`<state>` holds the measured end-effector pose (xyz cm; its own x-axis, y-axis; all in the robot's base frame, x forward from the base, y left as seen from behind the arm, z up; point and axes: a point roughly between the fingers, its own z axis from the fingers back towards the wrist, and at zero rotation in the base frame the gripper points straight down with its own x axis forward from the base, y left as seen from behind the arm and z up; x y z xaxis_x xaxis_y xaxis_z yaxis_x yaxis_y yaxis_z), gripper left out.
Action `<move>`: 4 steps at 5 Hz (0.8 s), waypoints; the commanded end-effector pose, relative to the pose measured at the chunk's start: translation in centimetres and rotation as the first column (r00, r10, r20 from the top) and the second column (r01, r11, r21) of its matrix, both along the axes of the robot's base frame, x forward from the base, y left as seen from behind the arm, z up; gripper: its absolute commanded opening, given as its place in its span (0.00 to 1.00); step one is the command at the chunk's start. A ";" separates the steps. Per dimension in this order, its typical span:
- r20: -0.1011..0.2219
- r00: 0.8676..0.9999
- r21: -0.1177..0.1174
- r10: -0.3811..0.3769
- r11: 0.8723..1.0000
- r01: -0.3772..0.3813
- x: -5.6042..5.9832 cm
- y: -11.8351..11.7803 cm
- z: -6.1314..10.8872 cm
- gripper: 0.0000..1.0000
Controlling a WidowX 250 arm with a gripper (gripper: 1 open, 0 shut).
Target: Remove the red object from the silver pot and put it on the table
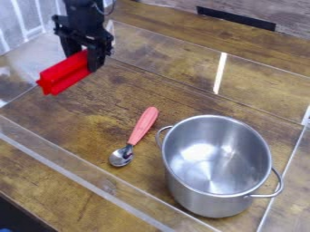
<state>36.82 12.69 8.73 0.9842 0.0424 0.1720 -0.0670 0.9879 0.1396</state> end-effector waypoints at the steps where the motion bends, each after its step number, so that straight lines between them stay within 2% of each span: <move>1: 0.037 0.997 -0.005 0.065 0.998 -0.065 -0.1 1.7 -0.3 0.00; 2: 0.031 0.995 -0.020 0.100 0.995 -0.099 0.4 2.3 -1.4 0.00; 3: 0.032 0.998 -0.028 0.056 0.998 -0.055 1.5 2.2 -1.6 0.00; 4: 0.031 0.999 -0.033 0.037 0.999 -0.036 2.2 2.3 -1.5 0.00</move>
